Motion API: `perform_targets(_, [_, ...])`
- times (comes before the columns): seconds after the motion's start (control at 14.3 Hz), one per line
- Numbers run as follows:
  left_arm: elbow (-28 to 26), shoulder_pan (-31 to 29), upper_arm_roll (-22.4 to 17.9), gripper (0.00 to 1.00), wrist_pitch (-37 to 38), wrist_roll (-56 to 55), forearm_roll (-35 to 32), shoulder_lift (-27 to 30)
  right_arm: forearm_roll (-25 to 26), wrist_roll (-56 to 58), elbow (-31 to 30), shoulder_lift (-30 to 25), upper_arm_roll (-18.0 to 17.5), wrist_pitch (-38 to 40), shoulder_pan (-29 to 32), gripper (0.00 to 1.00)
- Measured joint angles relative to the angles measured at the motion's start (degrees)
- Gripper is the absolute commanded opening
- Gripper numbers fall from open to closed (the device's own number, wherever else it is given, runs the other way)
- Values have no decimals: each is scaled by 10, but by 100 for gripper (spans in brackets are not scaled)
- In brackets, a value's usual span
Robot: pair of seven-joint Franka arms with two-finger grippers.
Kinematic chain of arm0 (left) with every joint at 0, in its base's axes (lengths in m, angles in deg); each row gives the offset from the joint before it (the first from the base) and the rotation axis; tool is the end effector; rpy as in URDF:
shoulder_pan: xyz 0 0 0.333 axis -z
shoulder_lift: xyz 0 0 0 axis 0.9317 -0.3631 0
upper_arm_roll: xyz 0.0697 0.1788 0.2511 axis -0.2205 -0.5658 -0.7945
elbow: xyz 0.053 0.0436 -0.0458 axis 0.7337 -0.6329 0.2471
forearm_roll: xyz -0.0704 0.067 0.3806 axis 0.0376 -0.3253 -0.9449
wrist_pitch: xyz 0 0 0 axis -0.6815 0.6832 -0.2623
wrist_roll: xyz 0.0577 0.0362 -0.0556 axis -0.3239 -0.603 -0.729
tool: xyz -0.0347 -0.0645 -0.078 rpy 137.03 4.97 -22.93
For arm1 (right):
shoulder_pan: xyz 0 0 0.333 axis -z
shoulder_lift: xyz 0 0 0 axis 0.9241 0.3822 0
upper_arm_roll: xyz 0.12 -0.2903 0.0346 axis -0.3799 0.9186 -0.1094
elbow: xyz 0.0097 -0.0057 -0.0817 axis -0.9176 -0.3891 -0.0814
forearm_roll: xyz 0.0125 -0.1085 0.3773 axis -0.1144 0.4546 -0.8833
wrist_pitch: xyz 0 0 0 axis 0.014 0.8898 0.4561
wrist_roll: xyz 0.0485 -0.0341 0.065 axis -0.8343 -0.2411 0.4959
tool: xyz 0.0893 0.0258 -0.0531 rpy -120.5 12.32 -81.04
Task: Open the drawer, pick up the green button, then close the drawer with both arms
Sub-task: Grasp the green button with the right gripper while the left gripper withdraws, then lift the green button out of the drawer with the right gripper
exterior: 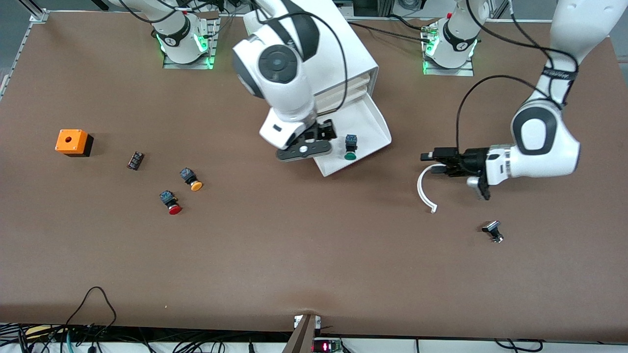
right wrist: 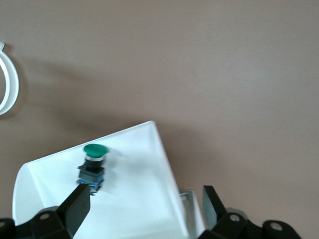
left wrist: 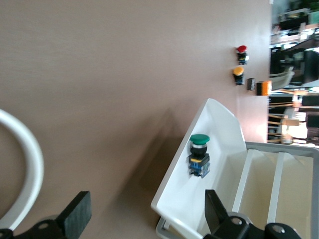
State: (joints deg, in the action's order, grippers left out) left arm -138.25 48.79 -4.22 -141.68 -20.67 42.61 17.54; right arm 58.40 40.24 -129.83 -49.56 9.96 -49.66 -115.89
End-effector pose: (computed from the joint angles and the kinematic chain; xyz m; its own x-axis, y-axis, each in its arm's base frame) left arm 0.5660 -0.0419 0.2810 0.9795 -0.2016 -0.0059 -0.1235 -0.6229 0.7725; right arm 0.5183 0.5189 0.4111 0.9877 0.1542 0.0269 0.1564 -0.9806 -0.1185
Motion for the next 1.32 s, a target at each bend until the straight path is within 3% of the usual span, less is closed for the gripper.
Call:
perform_targets(0.28, [24,-9,-25,100,48,-81,-86,63,0,-28,11,38,0,-41,-32,100])
perform_targets(0.56, [98,-3,-80,100,143,-182,-199,87,0,-61,11,73,0,-90,-48,100])
perform_targets(0.98, [169,77,-109,100,189,-355,-364,124,-1,-130,12,116,-1,-171,-66,99])
perform_targets(1.12, [176,95,-120,100,193,-381,-386,133,-1,-147,13,124,-4,-188,-68,96])
perform_targets(1.32, [200,112,-130,100,208,-418,-425,139,-1,-156,14,135,-7,-199,-72,82])
